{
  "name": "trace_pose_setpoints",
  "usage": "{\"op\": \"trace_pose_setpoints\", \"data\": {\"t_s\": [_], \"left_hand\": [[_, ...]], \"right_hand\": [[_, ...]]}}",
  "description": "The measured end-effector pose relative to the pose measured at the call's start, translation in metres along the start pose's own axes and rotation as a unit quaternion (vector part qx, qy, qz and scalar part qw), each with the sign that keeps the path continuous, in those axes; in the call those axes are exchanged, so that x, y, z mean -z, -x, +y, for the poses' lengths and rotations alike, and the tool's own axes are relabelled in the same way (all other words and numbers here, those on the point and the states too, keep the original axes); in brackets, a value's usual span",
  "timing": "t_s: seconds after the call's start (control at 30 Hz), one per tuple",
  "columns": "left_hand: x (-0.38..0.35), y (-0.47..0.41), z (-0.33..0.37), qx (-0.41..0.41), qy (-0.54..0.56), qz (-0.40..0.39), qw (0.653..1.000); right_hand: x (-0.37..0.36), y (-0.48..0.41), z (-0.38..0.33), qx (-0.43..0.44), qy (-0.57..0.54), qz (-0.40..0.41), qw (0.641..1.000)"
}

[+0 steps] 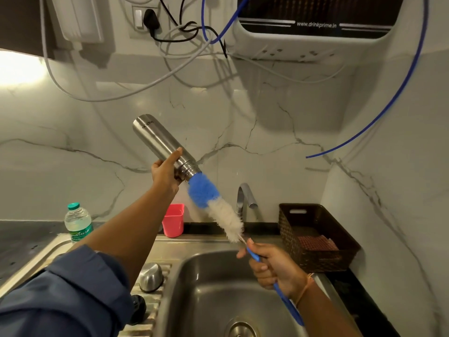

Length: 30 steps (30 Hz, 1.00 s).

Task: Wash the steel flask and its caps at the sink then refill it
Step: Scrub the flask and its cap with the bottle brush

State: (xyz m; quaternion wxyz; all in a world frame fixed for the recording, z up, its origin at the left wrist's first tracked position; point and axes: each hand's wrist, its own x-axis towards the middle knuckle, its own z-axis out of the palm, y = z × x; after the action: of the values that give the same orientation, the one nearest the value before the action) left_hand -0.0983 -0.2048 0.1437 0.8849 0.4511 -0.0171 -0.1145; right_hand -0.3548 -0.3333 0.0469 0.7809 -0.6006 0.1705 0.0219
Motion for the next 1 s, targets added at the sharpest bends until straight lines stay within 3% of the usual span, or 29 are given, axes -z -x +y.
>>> {"op": "trace_pose_setpoints", "data": {"t_s": [0.27,0.5,0.77,0.87,1.0], "left_hand": [[0.004,0.000,0.001,-0.018,-0.014,0.007,1.000],[0.019,-0.004,-0.001,-0.021,-0.022,0.022,0.999],[0.034,0.015,-0.034,0.052,-0.047,-0.062,0.996],[0.040,0.030,-0.048,0.093,-0.040,-0.081,0.992],[0.050,0.057,-0.060,0.131,-0.056,-0.112,0.983]], "right_hand": [[0.006,0.003,0.008,0.058,0.176,0.127,0.974],[0.036,0.001,0.026,0.094,0.290,0.256,0.917],[0.000,-0.003,0.027,0.229,0.328,0.335,0.854],[-0.008,-0.003,0.020,0.232,0.331,0.323,0.856],[-0.014,-0.005,0.009,0.210,0.308,0.280,0.885]]}}
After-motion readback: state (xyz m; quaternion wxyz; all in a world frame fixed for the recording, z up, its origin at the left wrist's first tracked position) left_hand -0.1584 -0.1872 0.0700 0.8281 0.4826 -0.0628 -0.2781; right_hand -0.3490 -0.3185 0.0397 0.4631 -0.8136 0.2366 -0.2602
